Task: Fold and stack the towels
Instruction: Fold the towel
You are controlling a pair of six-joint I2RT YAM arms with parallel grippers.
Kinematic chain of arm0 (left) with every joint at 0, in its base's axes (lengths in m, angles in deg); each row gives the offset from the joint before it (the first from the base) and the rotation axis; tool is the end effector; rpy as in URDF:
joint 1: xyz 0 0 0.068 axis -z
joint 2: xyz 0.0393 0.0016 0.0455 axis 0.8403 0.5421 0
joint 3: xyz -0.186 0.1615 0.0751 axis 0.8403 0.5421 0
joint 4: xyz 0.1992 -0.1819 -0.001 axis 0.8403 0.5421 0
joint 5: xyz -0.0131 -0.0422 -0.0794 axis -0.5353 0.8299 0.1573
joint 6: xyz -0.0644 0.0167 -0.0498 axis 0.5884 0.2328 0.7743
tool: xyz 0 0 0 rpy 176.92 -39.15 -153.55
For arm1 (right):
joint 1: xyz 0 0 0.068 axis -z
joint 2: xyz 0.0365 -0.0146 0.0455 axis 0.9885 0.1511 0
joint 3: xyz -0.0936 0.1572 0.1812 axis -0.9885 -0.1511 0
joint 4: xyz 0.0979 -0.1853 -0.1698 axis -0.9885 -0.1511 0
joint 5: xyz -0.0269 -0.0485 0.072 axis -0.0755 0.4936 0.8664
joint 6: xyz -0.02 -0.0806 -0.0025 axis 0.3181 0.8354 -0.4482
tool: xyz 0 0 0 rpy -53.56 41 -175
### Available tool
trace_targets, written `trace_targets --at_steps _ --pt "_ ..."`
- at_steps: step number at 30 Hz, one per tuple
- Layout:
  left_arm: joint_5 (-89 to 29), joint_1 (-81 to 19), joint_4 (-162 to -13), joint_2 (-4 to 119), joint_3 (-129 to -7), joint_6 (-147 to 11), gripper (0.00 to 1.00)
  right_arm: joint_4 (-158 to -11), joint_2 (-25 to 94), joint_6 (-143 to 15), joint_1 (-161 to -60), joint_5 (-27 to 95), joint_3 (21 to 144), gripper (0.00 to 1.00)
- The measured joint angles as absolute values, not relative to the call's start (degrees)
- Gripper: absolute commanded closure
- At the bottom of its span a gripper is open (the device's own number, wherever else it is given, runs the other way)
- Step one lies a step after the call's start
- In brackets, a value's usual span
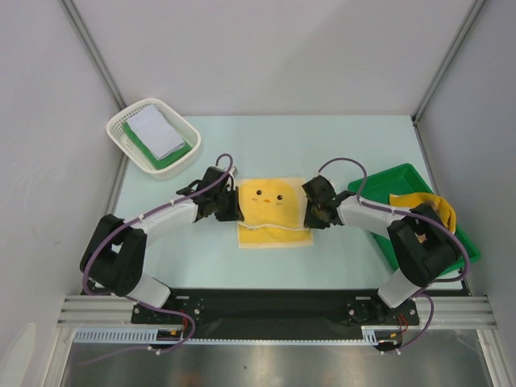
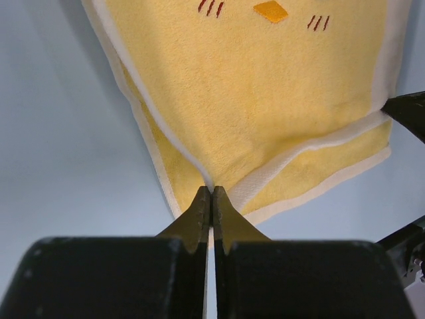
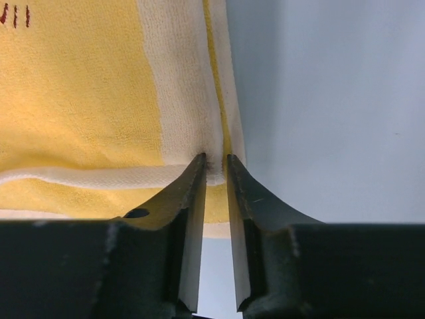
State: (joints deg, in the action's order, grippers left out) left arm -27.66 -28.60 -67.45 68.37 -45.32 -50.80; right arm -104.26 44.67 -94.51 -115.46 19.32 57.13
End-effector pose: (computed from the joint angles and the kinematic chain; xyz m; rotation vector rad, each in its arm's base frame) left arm 0.2801 -0.1679 0.1395 0.0781 2.6195 -0.6147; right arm 0.2743 0.1757 0.1097 0.1171 2.6605 0.2619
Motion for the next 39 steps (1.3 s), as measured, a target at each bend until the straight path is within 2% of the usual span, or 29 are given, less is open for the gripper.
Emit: trace_targets --at_steps 4,9,12,32,39 --pt "-27.64 -28.6 -67.45 68.37 -45.32 -50.8 1.0 -103.69 44.83 -94.51 -115.46 19.25 57.11 0.86" --pt "-27.64 -28.6 -67.45 68.37 -45.32 -50.75 1.0 -103.67 44.83 -94.46 -115.48 18.84 57.11 0.9" --pt "-27.66 -28.6 -67.45 68.37 -45.32 -50.75 1.0 -103.69 44.83 -94.38 -115.63 18.47 57.11 1.0" --pt "-29.37 -28.38 -62.2 65.96 -48.59 -49.57 1.0 -111.38 39.06 -91.51 -114.89 19.12 63.8 1.0" --pt "-27.05 -26.19 -71.23 59.45 -36.38 -45.22 1.0 -110.25 33.27 -91.32 -114.8 22.25 57.09 1.0"
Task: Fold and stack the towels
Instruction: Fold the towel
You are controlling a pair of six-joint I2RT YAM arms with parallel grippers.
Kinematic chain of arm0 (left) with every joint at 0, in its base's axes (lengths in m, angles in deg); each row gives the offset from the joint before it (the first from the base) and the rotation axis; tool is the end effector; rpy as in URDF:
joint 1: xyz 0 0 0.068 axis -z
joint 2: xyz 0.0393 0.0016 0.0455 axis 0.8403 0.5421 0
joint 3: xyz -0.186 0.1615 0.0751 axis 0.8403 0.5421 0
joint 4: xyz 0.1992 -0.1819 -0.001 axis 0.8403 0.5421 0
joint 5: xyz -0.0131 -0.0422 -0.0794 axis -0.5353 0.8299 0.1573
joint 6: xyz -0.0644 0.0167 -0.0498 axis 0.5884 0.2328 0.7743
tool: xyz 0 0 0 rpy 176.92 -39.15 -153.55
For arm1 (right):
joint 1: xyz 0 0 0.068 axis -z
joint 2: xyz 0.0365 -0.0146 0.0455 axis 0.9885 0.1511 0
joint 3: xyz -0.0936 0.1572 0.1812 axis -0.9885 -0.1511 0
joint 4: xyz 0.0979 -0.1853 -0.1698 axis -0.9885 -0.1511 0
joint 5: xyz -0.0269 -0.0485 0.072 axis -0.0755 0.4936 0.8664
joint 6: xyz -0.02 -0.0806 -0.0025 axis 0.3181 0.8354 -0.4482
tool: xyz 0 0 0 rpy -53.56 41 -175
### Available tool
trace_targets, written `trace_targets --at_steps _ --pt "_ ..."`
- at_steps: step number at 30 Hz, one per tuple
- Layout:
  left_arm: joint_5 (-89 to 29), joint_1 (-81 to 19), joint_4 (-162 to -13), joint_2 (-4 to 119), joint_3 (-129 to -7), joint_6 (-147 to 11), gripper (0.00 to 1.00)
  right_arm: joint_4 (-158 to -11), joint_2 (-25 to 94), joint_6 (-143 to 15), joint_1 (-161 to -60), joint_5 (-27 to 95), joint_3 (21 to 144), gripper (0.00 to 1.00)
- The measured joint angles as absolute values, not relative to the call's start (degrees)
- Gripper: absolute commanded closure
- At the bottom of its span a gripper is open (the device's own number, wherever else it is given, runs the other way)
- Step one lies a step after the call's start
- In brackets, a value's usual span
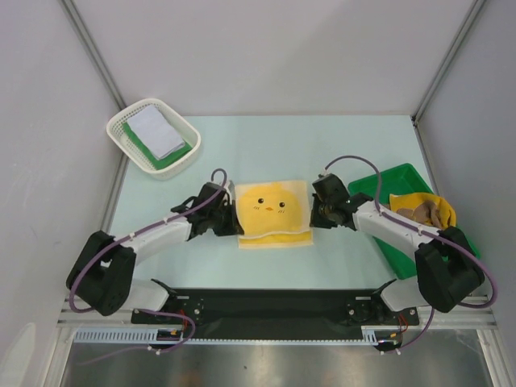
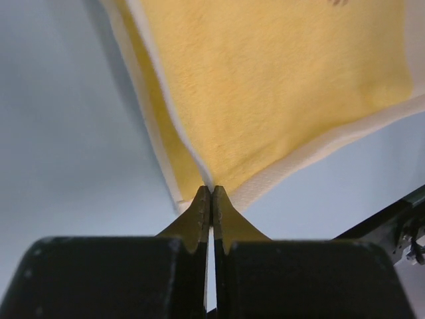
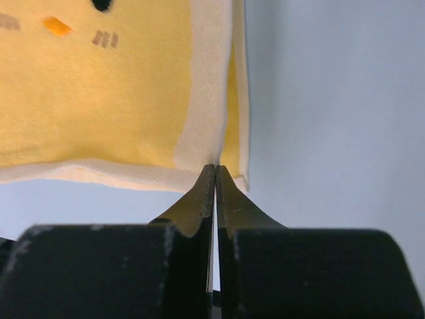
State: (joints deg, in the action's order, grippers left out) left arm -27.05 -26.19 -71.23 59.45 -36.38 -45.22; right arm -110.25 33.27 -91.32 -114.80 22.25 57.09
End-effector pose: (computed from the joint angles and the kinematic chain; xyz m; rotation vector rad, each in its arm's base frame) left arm 0.2460 -0.1643 0.1397 0.0193 2.5804 -0.7083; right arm 0.2597 0.1659 0.1606 0.0447 2.5952 0.3625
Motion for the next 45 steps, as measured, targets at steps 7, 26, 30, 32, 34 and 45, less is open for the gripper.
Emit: trace_targets --at_steps 7,26,30,32,34,45 --pt "-25.83 -25.47 -73.87 63.14 -31.11 -43.34 1.0 -107.86 34.55 -91.51 -114.82 24.54 50.88 1.0" --pt "-26.15 -24.2 -70.2 51.23 -33.47 -42.62 1.0 -105.68 28.15 -91.47 -114.17 24.87 49.68 1.0" --pt "-25.78 -23.9 -75.12 52.67 -26.26 -41.68 1.0 -103.6 28.17 -91.97 -114.17 25.57 44.48 1.0" --pt "-24.6 -23.74 -76.96 55.1 -23.0 -40.83 1.0 -102.97 28.68 -92.21 -114.47 26.73 42.9 1.0" --pt "-23.51 -23.66 -79.16 55.65 -22.13 -40.35 1.0 -102.38 28.7 -92.15 -114.65 26.86 42.18 1.0" --pt "-23.73 -23.42 -79.84 55.12 -22.26 -40.77 0.55 -100.1 28.61 -91.86 -115.0 26.38 41.2 0.69"
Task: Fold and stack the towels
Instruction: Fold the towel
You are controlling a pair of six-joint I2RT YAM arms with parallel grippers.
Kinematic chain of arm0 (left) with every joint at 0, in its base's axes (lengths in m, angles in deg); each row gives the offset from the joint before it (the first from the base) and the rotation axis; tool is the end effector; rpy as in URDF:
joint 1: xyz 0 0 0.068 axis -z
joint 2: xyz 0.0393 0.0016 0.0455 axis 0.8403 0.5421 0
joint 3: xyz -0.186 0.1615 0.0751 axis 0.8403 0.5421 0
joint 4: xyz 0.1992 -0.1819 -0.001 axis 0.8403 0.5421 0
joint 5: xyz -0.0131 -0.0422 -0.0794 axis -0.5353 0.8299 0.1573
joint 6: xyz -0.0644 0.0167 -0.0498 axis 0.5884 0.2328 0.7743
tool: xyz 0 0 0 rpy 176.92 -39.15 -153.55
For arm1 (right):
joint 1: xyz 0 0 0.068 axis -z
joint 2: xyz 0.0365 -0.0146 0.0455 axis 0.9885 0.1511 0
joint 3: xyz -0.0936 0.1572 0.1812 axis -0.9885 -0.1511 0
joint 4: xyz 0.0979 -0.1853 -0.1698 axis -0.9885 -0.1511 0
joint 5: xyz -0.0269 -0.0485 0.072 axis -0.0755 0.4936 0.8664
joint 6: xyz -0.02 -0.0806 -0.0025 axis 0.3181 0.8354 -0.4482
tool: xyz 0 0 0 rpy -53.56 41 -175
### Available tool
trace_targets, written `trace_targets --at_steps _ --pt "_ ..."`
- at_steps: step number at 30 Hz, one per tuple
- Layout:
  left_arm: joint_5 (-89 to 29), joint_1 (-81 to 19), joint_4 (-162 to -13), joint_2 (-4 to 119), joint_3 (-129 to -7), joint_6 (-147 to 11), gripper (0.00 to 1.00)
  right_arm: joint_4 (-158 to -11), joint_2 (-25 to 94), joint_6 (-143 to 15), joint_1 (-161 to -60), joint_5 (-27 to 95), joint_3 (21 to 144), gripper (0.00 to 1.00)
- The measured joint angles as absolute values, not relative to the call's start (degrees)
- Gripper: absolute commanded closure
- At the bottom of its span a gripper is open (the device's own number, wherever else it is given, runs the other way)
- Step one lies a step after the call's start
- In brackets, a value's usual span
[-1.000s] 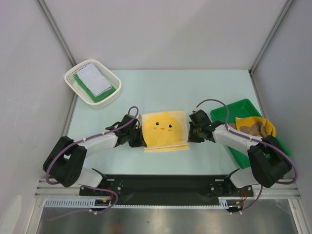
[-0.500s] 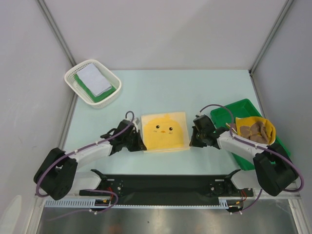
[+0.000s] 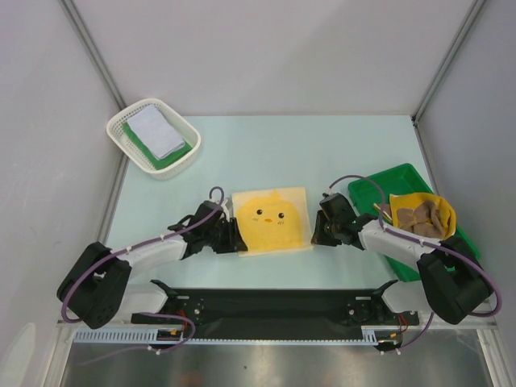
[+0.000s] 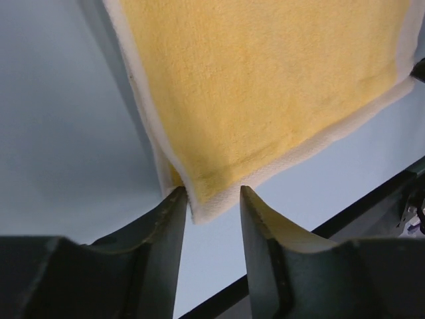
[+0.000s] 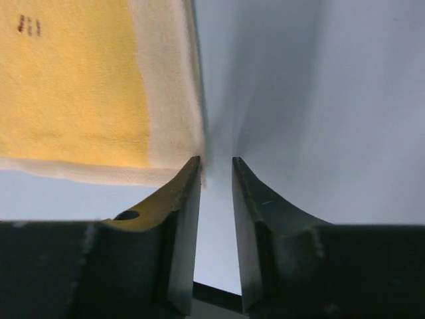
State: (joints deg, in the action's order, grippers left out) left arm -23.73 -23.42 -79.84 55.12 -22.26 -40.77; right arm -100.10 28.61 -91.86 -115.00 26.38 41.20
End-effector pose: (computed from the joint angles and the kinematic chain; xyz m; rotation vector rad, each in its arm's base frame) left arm 0.2006 -0.1561 0.0944 0.0046 2.6401 -0.8083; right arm 0.2218 0.1482 0.1075 0.0247 2.6417 0.4371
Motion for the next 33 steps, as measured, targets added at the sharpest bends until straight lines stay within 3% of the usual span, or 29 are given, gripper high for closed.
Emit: trace_targets --at_steps 4,8,11,18,24,33 --pt "-27.23 -23.39 -71.64 53.35 -26.17 -42.43 0.44 -103.93 27.56 -91.03 -114.93 25.44 42.7 0.6" --pt "-32.27 -24.66 -62.73 52.78 -36.29 -45.95 0.43 -107.12 26.49 -87.56 -112.14 27.14 47.69 0.69" --pt "-33.15 -27.63 -61.87 53.22 -43.85 -48.35 0.43 -106.75 28.04 -83.99 -108.84 30.53 53.96 0.7" --pt "-30.15 -32.77 -66.53 65.74 -52.79 -52.39 0.5 -101.17 46.23 -76.45 -105.91 39.49 70.33 0.72" --pt "-25.87 -35.87 -68.39 80.58 -54.17 -54.05 0.5 -99.51 61.31 -71.75 -103.5 45.07 76.39 0.72" --pt "-24.43 -39.9 -65.55 89.17 -65.66 -57.0 0.42 -100.23 66.68 -65.85 -100.84 47.71 83.42 0.67"
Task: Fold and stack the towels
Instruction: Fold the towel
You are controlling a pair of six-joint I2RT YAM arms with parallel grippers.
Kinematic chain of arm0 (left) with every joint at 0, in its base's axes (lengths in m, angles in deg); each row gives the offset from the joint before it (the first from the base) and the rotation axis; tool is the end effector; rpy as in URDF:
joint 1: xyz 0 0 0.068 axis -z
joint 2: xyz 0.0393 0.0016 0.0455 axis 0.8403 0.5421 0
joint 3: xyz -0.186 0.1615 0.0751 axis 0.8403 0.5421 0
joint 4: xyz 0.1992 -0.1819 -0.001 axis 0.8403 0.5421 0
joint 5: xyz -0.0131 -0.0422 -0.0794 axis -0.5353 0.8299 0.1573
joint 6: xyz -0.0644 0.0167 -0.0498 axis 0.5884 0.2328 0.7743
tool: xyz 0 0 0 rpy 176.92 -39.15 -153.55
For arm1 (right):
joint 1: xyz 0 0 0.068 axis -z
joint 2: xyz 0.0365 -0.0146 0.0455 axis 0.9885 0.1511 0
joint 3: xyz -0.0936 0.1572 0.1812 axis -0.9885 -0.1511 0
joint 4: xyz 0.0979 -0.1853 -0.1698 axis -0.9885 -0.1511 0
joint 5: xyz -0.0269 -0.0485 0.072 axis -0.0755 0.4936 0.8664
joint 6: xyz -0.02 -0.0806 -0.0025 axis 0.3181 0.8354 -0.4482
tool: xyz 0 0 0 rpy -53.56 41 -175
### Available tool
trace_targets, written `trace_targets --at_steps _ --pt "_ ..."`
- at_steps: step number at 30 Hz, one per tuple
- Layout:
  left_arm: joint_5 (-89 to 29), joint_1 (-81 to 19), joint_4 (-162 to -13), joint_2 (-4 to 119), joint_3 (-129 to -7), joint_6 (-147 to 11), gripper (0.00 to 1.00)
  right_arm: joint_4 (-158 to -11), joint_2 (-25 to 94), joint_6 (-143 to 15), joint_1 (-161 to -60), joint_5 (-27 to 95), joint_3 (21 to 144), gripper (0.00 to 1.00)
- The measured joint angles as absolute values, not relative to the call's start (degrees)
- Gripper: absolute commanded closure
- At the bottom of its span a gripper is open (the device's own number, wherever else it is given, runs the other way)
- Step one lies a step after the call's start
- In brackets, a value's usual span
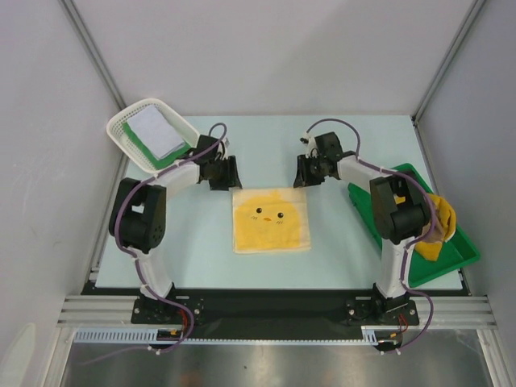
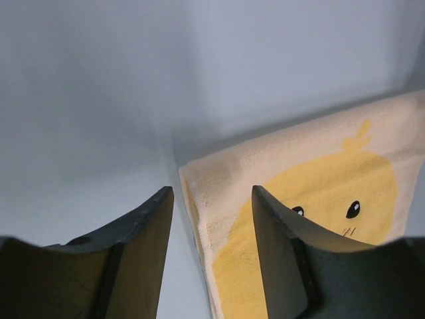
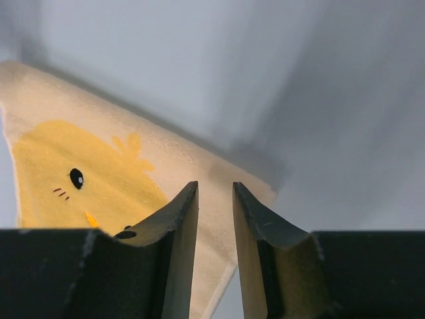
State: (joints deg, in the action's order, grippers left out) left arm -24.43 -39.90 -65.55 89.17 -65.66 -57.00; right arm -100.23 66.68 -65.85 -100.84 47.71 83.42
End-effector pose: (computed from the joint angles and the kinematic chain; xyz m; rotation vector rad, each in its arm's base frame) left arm 0.3854 -0.1381 0.1250 -0.0220 2.6260 -0.5651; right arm 0.4075 0.1728 0.1216 -0.3949 2.5085 0.6723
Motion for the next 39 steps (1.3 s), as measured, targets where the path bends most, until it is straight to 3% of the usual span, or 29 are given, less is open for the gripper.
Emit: trace_targets --at_steps 8,14,26,39 --pt "-25.7 -40.2 -61.35 90.46 -73.29 -72.17 0.39 -107.4 67.91 -56.26 -98.74 53.7 89.72 0.61" --pt "-19.84 -40.22 -59.01 94.03 -73.34 -84.24 0.38 -115.27 73.92 -48.21 -95.33 60.72 96.76 0.51" --pt "-21.08 -40.38 -54.64 101.57 -81.64 -93.48 0.46 -123.77 80.37 -39.6 -93.71 63.4 102.75 0.7" --pt "-19.99 -40.92 -53.02 102.53 -83.08 -98.03 0.55 -125.35 81.94 -36.52 -93.58 65.46 104.76 0.69"
